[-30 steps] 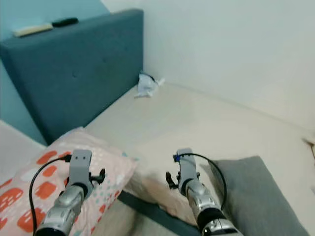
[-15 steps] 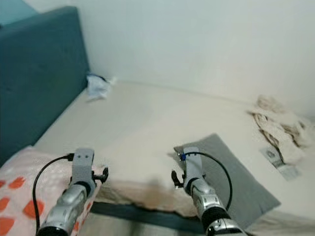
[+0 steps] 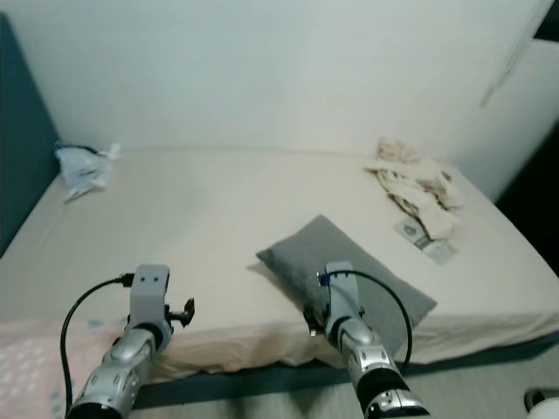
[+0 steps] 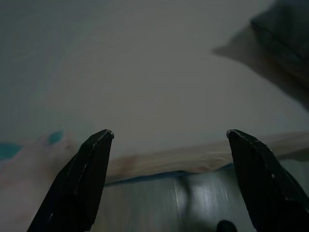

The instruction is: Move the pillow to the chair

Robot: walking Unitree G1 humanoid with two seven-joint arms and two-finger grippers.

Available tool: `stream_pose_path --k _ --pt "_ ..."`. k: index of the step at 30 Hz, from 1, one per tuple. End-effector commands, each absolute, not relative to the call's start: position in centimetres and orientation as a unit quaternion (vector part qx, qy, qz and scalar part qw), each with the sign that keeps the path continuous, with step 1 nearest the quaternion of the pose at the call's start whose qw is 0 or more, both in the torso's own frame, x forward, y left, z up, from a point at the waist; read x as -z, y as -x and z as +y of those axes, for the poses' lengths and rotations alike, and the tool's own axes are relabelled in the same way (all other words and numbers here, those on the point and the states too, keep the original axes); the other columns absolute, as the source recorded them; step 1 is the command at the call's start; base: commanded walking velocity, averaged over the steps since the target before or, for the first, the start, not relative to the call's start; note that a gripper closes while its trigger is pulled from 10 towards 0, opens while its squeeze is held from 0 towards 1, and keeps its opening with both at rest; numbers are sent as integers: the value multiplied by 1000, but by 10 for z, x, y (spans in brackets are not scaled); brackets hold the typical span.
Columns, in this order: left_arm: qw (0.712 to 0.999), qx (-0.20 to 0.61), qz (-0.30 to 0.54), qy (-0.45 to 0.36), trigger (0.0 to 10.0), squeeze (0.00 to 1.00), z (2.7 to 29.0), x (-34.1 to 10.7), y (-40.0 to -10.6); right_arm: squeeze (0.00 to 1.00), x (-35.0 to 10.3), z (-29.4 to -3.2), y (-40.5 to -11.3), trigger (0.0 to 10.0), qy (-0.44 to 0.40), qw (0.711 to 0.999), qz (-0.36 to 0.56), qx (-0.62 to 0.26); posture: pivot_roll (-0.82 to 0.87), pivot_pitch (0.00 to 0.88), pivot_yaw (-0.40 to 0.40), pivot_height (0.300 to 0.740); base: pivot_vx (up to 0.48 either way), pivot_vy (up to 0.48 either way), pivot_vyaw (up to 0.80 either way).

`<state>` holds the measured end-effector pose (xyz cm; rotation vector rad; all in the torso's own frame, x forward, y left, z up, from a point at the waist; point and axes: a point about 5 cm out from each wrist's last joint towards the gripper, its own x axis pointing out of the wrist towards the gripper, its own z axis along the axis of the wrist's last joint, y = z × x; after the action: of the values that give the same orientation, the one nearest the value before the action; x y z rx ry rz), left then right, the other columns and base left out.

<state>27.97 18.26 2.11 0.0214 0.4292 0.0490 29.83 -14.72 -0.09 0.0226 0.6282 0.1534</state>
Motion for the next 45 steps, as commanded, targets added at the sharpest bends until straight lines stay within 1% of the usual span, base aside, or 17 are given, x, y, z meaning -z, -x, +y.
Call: stream_pose_path --k 1,7,12,17,20,23,27,30,33,45 --pt "975 -20 219 -9 10000 0 179 -20 -280 0 2 -152 -298 10000 -12 948 312 -67 -25 45 -82 740 0 0 -800" --pt "976 -17 217 -11 10000 0 178 -22 -283 0 -2 -149 -300 10000 -25 952 298 -67 -24 48 -72 740 0 0 -771" --pt "975 -25 219 -7 10000 0 180 -23 -284 0 -6 -146 -303 10000 -28 955 284 -79 -26 47 -68 740 0 0 0" --pt "975 -34 218 -2 10000 0 182 -23 -284 0 -7 -141 -303 10000 -1 955 276 -105 -23 52 -73 740 0 0 160" --pt "975 -34 217 -2 10000 0 182 -24 -284 0 -7 -140 -303 10000 1 955 277 -106 -22 53 -74 740 0 0 800" --pt "975 -42 216 1 10000 0 183 -24 -284 0 -6 -141 -303 10000 -25 955 282 -89 -22 53 -77 740 0 0 0" --pt "976 -45 214 6 10000 0 184 -24 -283 0 -8 -141 -304 10000 -16 957 275 -94 -22 53 -77 740 0 0 0" --pt "977 -36 210 -22 10000 0 183 -26 -283 0 -9 -141 -305 10000 -14 957 272 -100 -24 51 -80 740 0 0 0" --pt "977 -33 209 -25 10000 0 181 -26 -284 0 -9 -141 -305 10000 -14 957 272 -99 -24 51 -80 740 0 0 0" --pt "976 -28 211 -35 10000 0 181 -26 -285 0 -7 -141 -303 10000 -23 956 277 -94 -26 57 -69 740 0 -469 0"
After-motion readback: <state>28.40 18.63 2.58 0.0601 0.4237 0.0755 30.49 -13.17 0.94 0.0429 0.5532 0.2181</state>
